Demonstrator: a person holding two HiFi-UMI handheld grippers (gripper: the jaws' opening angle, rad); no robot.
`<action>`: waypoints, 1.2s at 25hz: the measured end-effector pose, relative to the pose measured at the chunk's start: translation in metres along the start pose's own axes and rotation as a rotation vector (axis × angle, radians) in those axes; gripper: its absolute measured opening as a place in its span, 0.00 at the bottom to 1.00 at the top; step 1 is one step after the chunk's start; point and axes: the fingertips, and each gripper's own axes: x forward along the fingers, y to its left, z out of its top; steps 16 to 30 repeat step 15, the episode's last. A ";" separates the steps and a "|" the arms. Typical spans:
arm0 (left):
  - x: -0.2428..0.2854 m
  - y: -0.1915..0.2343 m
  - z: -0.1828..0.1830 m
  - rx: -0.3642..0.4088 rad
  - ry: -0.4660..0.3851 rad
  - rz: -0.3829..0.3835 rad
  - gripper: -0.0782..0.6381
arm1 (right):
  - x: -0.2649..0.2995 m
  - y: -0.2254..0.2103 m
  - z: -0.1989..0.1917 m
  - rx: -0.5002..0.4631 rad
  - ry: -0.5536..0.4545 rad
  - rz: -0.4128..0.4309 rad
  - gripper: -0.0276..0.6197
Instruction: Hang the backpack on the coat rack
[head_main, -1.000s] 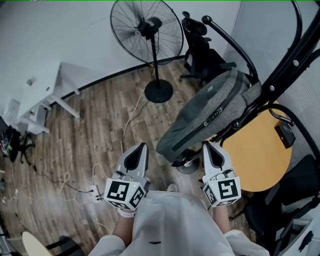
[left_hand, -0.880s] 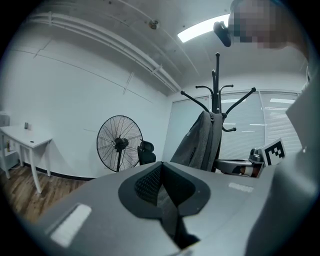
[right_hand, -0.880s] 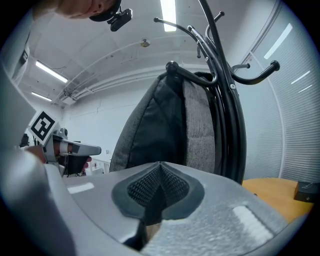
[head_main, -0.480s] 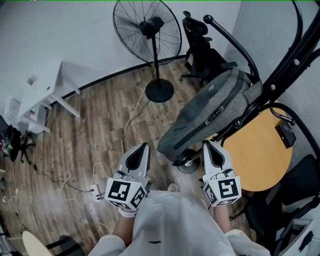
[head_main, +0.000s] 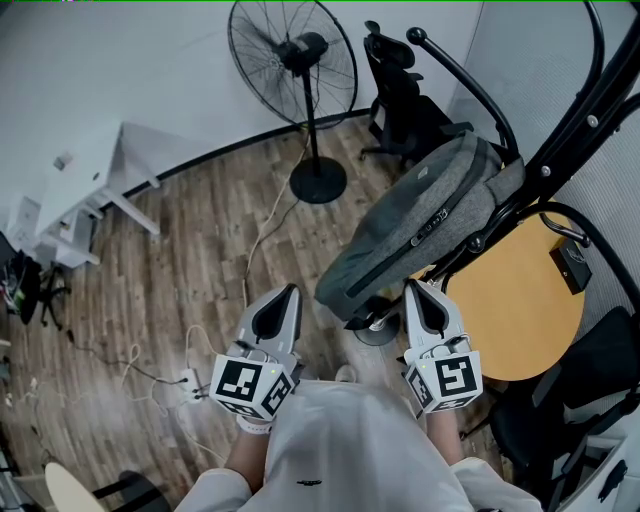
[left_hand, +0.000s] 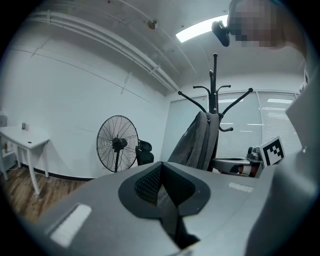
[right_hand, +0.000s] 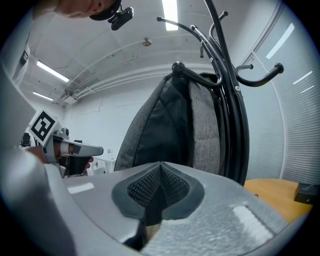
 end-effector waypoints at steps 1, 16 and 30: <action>0.000 0.000 0.000 0.000 0.001 -0.001 0.13 | 0.000 0.000 0.000 0.001 -0.001 -0.001 0.04; 0.006 -0.008 -0.001 0.006 0.006 -0.017 0.13 | -0.005 -0.009 -0.001 0.008 -0.003 -0.013 0.04; 0.006 -0.008 -0.001 0.006 0.006 -0.017 0.13 | -0.005 -0.009 -0.001 0.008 -0.003 -0.013 0.04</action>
